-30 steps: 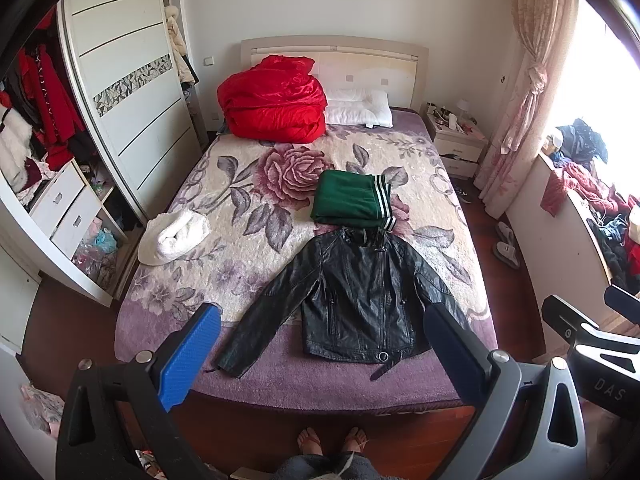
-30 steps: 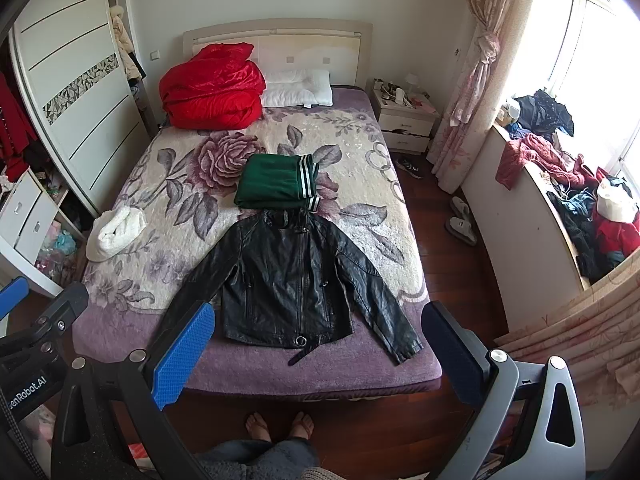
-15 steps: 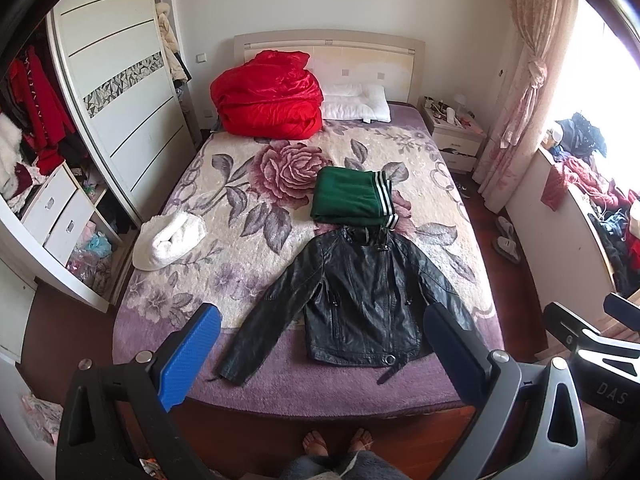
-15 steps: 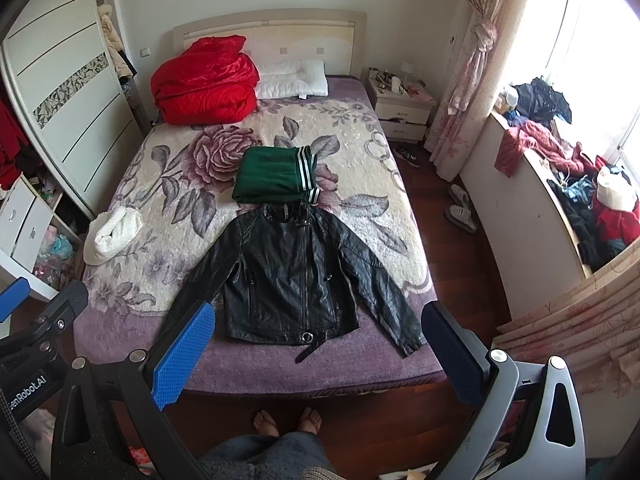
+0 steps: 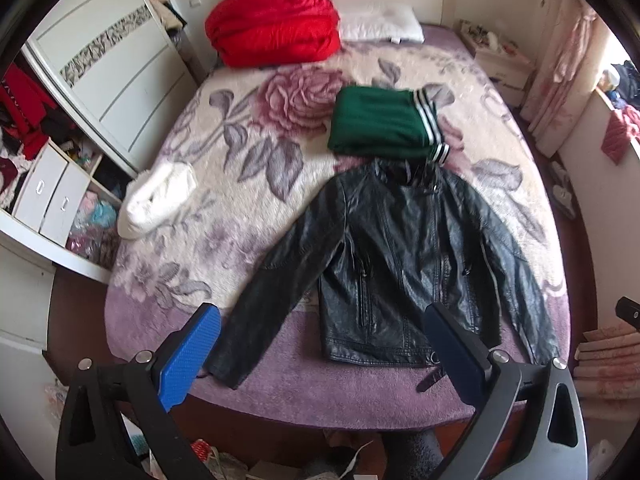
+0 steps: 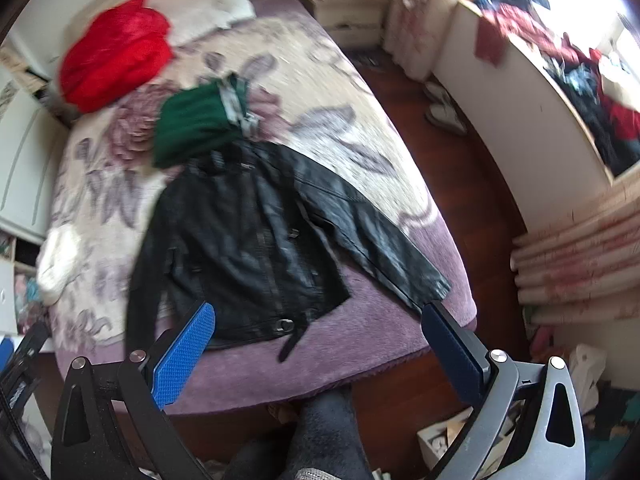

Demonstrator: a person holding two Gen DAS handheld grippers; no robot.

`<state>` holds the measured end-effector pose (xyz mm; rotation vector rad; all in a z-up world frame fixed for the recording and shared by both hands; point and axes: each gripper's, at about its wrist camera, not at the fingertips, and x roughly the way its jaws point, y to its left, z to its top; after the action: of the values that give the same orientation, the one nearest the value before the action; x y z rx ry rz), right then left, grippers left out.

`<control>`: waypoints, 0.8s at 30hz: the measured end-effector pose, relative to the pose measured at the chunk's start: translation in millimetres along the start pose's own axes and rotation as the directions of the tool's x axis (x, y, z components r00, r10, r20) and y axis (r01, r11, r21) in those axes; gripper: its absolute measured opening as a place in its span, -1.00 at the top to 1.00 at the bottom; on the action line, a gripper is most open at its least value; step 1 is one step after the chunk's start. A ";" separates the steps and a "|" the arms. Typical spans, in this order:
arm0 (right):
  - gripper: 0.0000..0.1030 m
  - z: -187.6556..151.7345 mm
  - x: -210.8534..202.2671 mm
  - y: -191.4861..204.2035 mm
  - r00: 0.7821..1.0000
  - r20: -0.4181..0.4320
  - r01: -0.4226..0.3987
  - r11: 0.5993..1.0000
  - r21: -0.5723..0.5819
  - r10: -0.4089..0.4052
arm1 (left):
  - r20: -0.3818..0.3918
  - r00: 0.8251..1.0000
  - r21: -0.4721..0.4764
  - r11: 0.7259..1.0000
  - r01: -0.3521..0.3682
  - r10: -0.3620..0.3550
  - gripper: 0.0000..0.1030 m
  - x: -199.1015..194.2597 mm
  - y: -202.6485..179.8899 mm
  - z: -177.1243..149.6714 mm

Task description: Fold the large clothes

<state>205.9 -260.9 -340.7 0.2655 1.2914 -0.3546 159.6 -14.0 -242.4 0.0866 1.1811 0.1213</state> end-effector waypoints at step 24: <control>0.91 98.8 498.6 -191.6 0.892 -0.448 -0.112 0.991 -0.073 0.068 | -0.273 0.952 0.215 0.973 -0.080 0.139 -1.00 318.7 -157.5 -3.0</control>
<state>333.4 -528.4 -796.0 0.3351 1.7372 -0.1516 284.0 -125.3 -556.3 0.3236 1.4780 0.1146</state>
